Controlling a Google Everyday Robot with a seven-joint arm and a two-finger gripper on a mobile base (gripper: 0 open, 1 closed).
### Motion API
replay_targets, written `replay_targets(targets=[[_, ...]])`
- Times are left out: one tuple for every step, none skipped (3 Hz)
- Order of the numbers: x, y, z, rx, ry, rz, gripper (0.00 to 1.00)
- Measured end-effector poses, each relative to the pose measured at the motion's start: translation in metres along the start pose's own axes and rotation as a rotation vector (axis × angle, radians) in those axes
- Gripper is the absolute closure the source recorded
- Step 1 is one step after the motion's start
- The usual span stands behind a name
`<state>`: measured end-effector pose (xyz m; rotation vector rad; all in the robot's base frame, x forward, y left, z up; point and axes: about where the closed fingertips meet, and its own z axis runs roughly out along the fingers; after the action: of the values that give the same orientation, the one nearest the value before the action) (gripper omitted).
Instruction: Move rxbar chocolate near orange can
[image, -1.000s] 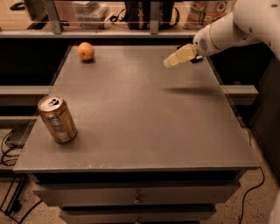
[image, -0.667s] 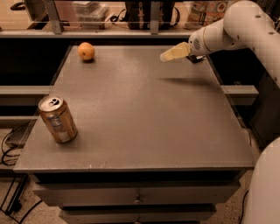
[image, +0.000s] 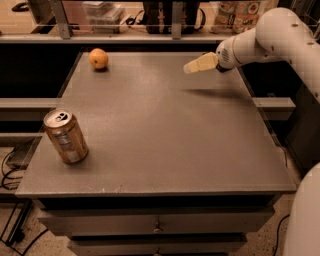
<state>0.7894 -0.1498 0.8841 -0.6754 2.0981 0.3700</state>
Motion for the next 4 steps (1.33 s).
replay_targets(targets=[[0.006,-0.008,0.002,0.009,-0.007,0.029,0.0],[0.01,-0.021,0.005,0.028,-0.015,0.053,0.0],[0.011,-0.037,0.01,0.046,-0.036,0.086,0.0],[0.011,-0.048,0.017,0.053,-0.047,0.107,0.0]])
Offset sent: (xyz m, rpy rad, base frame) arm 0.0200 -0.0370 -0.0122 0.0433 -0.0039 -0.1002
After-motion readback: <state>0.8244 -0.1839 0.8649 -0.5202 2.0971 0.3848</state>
